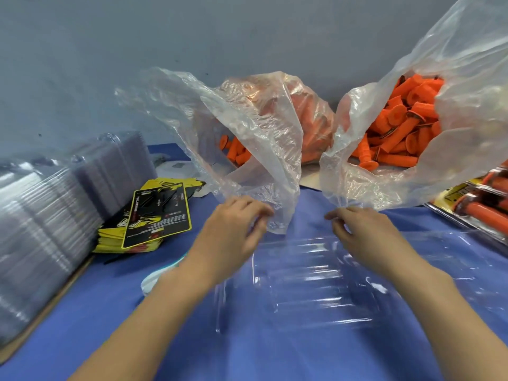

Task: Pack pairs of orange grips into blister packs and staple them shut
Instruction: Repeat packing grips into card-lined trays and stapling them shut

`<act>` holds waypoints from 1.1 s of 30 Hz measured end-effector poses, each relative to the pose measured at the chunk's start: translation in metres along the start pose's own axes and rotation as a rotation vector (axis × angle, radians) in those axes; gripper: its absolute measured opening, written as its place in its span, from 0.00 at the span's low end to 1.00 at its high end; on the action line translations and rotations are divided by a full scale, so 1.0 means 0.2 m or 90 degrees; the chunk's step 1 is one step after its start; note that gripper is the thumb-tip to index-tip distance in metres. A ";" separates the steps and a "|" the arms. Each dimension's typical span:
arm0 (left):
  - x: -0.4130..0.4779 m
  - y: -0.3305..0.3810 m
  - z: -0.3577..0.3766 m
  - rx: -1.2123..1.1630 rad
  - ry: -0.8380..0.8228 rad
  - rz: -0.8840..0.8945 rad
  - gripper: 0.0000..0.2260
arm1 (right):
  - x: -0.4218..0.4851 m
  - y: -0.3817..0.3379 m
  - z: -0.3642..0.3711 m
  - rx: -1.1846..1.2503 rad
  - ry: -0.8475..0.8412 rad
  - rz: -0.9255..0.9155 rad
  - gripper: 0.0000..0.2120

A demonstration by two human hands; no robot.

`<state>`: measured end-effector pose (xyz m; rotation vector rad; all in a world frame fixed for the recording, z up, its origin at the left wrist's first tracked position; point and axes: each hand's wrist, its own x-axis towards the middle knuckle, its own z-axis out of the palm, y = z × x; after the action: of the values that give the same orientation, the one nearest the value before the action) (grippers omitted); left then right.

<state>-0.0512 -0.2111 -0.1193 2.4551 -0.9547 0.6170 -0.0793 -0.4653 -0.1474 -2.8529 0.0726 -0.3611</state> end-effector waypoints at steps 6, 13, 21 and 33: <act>-0.20 -0.45 -0.12 0.295 -0.116 -0.397 0.20 | 0.00 -0.12 -0.01 0.008 0.009 -0.069 0.16; -0.26 -0.51 -0.09 0.327 -0.040 -0.416 0.13 | 0.01 -0.21 0.02 -0.008 0.018 -0.128 0.16; -0.23 -0.49 -0.27 0.117 0.426 -0.413 0.16 | 0.02 -0.28 0.02 0.055 0.064 -0.175 0.14; -0.26 -0.53 -0.22 0.042 0.300 -0.434 0.14 | -0.04 -0.62 0.09 0.301 0.026 -0.253 0.14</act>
<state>-0.0212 -0.0911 -0.1366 2.3114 0.0909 0.9087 -0.0814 -0.3401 -0.1332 -2.3754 -0.5092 -0.4438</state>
